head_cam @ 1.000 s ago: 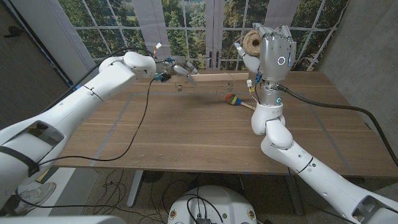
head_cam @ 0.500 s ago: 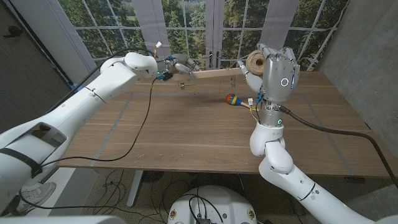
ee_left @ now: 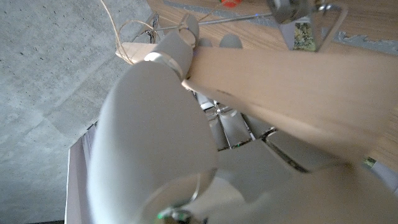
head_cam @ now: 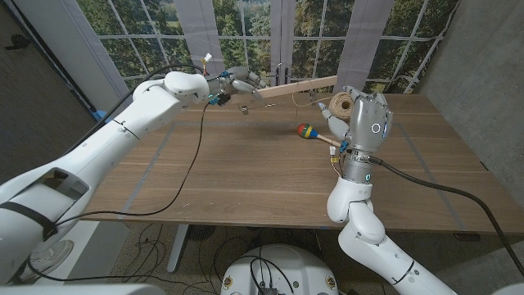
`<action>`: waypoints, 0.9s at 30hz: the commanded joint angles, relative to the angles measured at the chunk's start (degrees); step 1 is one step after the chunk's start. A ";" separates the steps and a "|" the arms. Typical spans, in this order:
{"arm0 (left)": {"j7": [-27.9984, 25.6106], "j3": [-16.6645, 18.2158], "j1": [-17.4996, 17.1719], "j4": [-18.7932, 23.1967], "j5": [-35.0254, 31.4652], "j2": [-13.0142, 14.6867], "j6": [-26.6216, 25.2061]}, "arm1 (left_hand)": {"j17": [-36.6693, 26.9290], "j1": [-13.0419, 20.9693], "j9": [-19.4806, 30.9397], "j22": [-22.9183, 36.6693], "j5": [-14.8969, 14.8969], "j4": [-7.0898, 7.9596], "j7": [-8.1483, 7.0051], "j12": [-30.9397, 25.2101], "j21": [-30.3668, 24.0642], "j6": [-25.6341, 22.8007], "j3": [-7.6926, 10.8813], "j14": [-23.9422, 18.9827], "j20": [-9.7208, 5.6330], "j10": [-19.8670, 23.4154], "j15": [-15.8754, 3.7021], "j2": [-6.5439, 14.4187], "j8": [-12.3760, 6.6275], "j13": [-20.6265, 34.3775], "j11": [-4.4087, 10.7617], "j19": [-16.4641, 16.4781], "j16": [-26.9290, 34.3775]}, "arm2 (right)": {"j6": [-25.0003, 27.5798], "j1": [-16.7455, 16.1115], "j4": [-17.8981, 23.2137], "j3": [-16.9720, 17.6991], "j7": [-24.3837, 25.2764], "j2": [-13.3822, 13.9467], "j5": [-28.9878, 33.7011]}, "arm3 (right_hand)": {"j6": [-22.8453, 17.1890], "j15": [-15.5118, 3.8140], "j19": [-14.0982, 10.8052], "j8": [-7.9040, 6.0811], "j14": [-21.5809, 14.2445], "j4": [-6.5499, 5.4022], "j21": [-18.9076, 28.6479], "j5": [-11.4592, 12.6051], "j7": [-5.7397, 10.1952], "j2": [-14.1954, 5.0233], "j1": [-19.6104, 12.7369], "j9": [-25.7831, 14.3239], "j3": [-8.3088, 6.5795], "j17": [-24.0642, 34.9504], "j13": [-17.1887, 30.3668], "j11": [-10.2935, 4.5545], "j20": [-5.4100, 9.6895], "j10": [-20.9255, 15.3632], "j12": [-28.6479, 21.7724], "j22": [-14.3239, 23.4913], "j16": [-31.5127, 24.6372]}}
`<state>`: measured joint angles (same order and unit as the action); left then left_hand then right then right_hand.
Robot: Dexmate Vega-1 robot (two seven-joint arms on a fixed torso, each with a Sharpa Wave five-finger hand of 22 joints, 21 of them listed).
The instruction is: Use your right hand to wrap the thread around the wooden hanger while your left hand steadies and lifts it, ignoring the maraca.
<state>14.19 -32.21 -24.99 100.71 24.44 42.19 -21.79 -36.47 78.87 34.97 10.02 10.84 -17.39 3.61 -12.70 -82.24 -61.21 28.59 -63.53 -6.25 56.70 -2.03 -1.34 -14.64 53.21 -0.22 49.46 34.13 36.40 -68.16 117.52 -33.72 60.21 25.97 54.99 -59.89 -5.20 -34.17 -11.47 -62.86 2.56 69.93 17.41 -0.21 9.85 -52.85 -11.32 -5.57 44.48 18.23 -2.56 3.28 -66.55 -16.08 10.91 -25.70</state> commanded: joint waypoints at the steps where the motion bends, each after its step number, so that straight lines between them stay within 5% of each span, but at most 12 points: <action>1: -2.84 1.72 -2.27 2.03 2.42 -0.06 1.27 | -0.36 -0.36 0.26 0.24 -0.10 8.58 -0.08 -0.32 0.12 -0.66 8.90 -13.48 -6.13 0.13 -9.87 9.37 -0.31 0.13 0.42 0.68 0.18 | -1.73 0.07 -3.96 0.80 -2.11 -0.56 -8.15 | -4.49 -7.48 0.22 -0.23 -6.69 0.08 0.39 0.35 3.90 -18.44 -18.09 -0.31 0.20 0.33 0.19 -0.46 7.88 -0.85 0.14 0.01 0.30; 27: 8.64 1.10 0.11 0.67 9.65 2.29 0.62 | -0.65 -0.51 0.43 0.32 -0.11 8.53 -0.19 -0.38 0.23 -0.69 9.12 -13.66 -6.22 0.13 -9.92 9.31 -0.01 -0.11 0.35 1.09 -0.07 | -0.24 5.49 -12.85 0.73 -6.82 0.33 -20.24 | -4.51 -7.47 0.49 -0.19 -6.76 -0.05 0.86 0.48 4.06 -18.41 -18.51 -0.31 0.68 0.65 0.52 -0.29 7.86 -1.04 0.72 -0.10 0.73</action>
<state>17.47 -30.95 -25.61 101.96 30.91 43.00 -20.91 -37.05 78.87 35.12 9.98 10.79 -17.39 3.40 -12.70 -82.20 -61.54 28.59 -63.86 -6.35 56.49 -1.97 -1.33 -14.35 53.05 0.00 49.78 33.71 36.20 -65.61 108.65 -32.73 55.23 26.08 39.91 -60.08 -5.12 -33.86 -11.39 -62.96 2.59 70.57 17.41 -0.39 9.86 -52.86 -11.31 -5.06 45.04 18.49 -2.68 2.96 -66.66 -15.65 10.65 -25.11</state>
